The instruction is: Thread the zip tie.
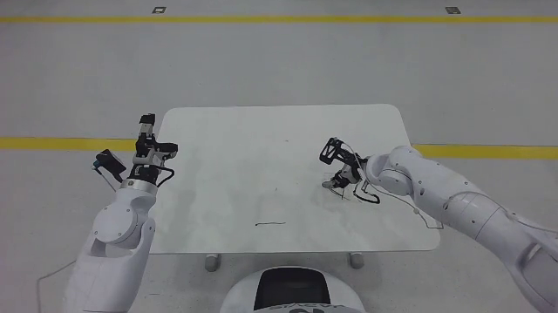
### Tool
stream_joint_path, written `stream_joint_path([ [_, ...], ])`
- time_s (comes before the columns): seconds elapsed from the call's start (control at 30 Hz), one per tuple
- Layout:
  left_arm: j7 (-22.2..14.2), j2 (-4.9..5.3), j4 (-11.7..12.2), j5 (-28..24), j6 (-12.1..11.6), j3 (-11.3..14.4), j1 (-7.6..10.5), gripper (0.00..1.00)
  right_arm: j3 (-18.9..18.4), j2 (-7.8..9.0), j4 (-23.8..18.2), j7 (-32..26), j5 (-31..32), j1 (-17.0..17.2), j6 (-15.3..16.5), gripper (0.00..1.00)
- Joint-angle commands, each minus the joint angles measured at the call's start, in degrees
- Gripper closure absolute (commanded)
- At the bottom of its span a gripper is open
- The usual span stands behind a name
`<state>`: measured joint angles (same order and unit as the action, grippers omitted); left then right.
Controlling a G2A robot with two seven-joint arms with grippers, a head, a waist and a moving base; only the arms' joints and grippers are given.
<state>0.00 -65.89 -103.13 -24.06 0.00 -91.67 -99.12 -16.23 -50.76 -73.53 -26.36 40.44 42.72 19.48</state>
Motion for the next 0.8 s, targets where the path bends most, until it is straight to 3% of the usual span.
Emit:
stream_joint_path([
  [0.0,0.0,0.0,0.0,0.0,0.0,0.0,0.0,0.0,0.0,0.0,0.0,0.0,0.0,0.0,0.0,0.0],
  [0.27,0.0,0.0,0.0,0.0,0.0,0.0,0.0,0.0,0.0,0.0,0.0,0.0,0.0,0.0,0.0,0.0],
  [0.33,0.0,0.0,0.0,0.0,0.0,0.0,0.0,0.0,0.54,-0.1,-2.25,1.07,2.31,-0.25,0.0,0.0],
  [0.5,0.0,0.0,0.0,0.0,0.0,0.0,0.0,0.0,5.21,-0.41,-4.95,5.42,9.07,-2.05,0.0,0.0],
  [0.67,0.0,0.0,0.0,0.0,0.0,0.0,0.0,0.0,6.49,-2.37,-6.95,5.02,12.37,-2.59,0.0,0.0],
  [0.77,0.0,0.0,0.0,0.0,0.0,0.0,0.0,0.0,6.49,-4.65,-6.96,4.16,14.22,-2.04,0.0,0.0],
])
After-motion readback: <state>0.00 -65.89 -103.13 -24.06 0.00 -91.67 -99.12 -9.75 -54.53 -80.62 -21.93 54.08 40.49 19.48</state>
